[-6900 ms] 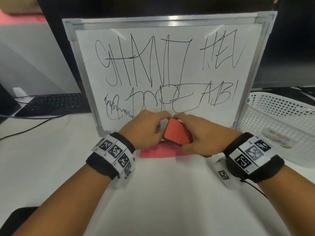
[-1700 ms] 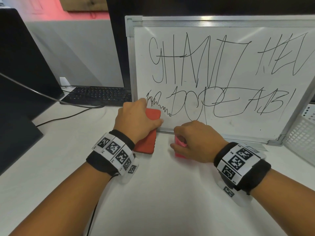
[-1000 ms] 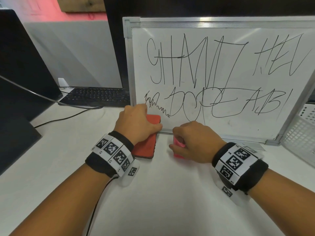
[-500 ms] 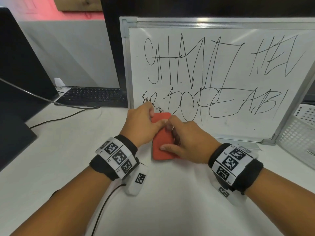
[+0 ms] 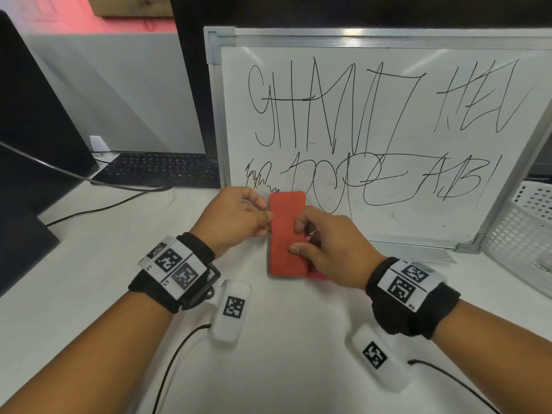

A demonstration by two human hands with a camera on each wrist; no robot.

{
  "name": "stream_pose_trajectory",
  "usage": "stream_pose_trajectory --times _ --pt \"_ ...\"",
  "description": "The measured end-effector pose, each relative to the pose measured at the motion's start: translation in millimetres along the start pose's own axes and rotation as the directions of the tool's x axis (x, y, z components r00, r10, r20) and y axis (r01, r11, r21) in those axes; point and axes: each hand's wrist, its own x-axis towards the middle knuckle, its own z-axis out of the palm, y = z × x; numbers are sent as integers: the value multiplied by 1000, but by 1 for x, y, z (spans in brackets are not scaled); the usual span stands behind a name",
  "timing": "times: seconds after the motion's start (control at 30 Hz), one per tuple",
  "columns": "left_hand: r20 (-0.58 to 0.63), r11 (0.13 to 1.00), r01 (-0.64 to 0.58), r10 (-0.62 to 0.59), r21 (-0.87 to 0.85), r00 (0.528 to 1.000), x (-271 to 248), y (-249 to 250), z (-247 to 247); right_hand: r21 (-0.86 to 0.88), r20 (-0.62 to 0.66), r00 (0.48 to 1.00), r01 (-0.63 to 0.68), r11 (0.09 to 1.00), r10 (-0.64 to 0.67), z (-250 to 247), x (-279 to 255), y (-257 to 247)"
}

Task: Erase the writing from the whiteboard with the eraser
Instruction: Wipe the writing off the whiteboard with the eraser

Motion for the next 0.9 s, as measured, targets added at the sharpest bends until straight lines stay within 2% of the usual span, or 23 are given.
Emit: stream_pose_trajectory --times 0.1,0.3,0.47,0.63,0.8,0.9 --pt "14 1000 15 -15 23 1000 0 -1 -2 22 -9 999 -31 999 32 7 0 -1" --pt "58 995 57 -62 83 996 0 -1 1 -41 103 991 -82 996 86 -2 6 -6" --pt "61 999 32 -35 42 998 -1 2 1 -59 -5 1000 -13 998 13 -4 6 -7" --pt "112 990 92 -103 103 988 -3 -3 6 -48 109 993 -45 998 50 -1 2 -3" --pt "37 998 30 -32 60 999 -1 -1 5 -15 7 1000 -24 1000 24 0 4 -5" --pt "48 996 35 -39 84 998 -1 -3 6 -17 44 998 -40 999 40 1 4 -3"
